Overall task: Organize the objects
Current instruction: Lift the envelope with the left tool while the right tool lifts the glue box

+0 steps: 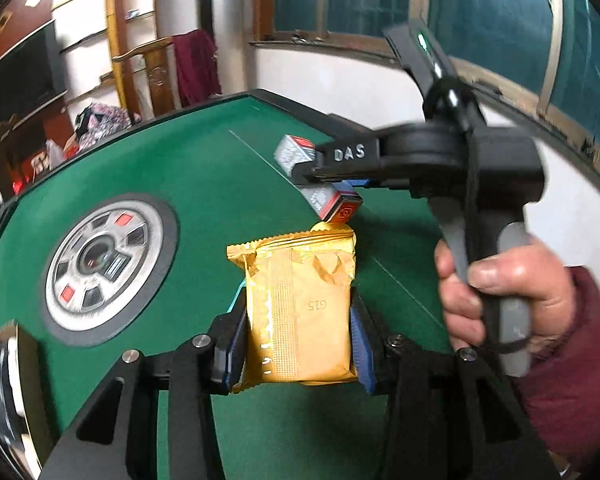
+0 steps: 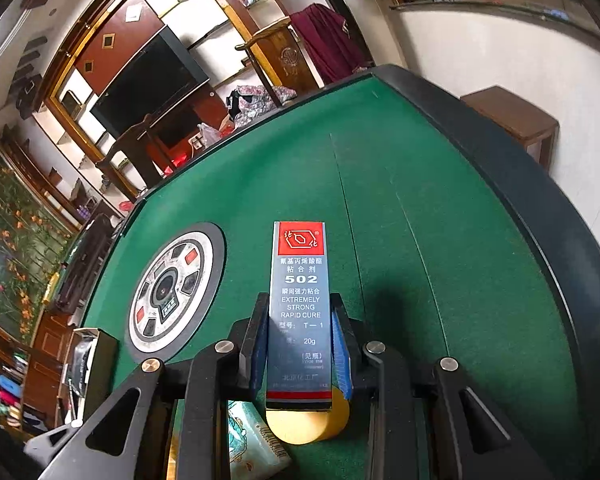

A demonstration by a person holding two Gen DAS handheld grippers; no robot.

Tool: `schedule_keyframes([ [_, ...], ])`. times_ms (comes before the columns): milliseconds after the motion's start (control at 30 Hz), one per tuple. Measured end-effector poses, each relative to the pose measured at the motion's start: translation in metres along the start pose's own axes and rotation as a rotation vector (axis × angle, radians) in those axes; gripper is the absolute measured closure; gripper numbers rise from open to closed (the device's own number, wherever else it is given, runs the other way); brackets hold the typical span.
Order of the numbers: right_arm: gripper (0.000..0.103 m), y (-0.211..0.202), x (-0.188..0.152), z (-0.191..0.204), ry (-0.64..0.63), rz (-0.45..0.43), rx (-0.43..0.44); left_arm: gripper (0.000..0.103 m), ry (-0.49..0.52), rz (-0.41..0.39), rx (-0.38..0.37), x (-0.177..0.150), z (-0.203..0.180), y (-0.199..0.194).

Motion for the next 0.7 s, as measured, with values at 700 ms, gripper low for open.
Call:
schedule_keyframes([
  [700,0.073,-0.002,-0.015,0.061,-0.323,-0.086,-0.193,0.060,-0.299,-0.108,0.150,-0.063,0.092,-0.111],
])
Point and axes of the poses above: each gripper's, at about its wrist camera, not at the fingertips, and y roughly the way its jaws point, z to its left, x to its top, the point moved 5 cm from there along y, roughly the way its jaws point, and after that the axes turned 3 degrees about -y, right-handed, at the moved point
